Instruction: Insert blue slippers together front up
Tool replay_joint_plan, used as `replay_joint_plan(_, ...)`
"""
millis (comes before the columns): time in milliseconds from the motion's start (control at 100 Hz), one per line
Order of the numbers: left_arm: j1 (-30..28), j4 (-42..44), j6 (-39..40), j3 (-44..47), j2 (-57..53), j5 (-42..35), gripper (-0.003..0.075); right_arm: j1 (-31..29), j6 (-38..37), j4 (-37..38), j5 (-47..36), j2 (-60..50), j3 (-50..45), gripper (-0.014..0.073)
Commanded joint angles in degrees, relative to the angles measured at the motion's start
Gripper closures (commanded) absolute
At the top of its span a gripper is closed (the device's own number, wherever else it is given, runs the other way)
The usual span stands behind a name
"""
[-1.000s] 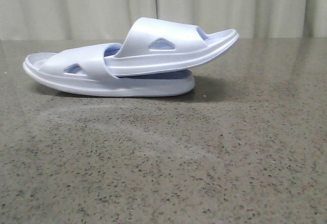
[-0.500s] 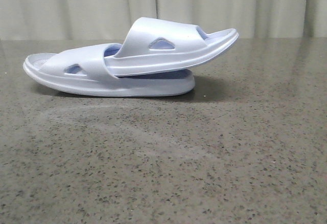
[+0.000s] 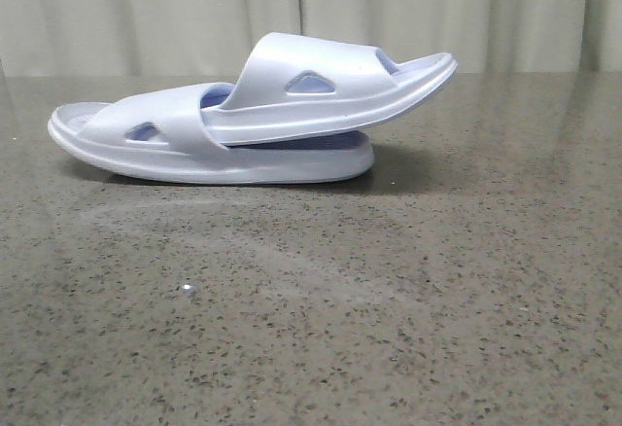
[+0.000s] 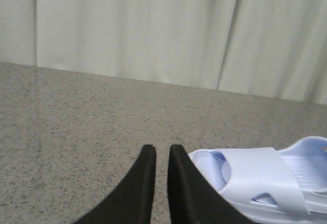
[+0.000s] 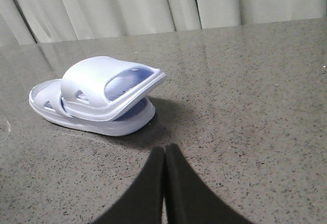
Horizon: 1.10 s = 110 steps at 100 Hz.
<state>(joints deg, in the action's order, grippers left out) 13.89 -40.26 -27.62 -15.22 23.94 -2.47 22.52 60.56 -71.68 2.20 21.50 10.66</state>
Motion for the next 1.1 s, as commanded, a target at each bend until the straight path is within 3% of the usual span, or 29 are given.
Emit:
replay_joint_plan(0, -2.8, 25.1, 27.6, 3.1, -3.0, -4.9, 0.0705, 0.0, 0.5, -0.3, -1.6, 0.3, 1.5, 0.0672)
replay_joint_plan(80, -6.5, 30.4, 35.5, 8.1, -7.9, -4.8, 0.0705, 0.0, 0.5, -0.3, -1.6, 0.3, 1.5, 0.0672)
replay_joint_plan(360, -15.7, 34.3, 35.8, 16.0, -20.0, -1.5, 0.0705, 0.0, 0.5, -0.3, -1.6, 0.3, 1.5, 0.0672)
replay_joint_plan(590, -16.5, 36.2, 35.5, 15.9, -21.6, 4.2, 0.0705, 0.0, 0.5, -0.3, -1.6, 0.3, 1.5, 0.0672)
replay_joint_plan(1090, -16.5, 36.2, 35.5, 15.9, -21.6, 4.1, 0.0705, 0.0, 0.5, -0.3, -1.6, 0.3, 1.5, 0.0672)
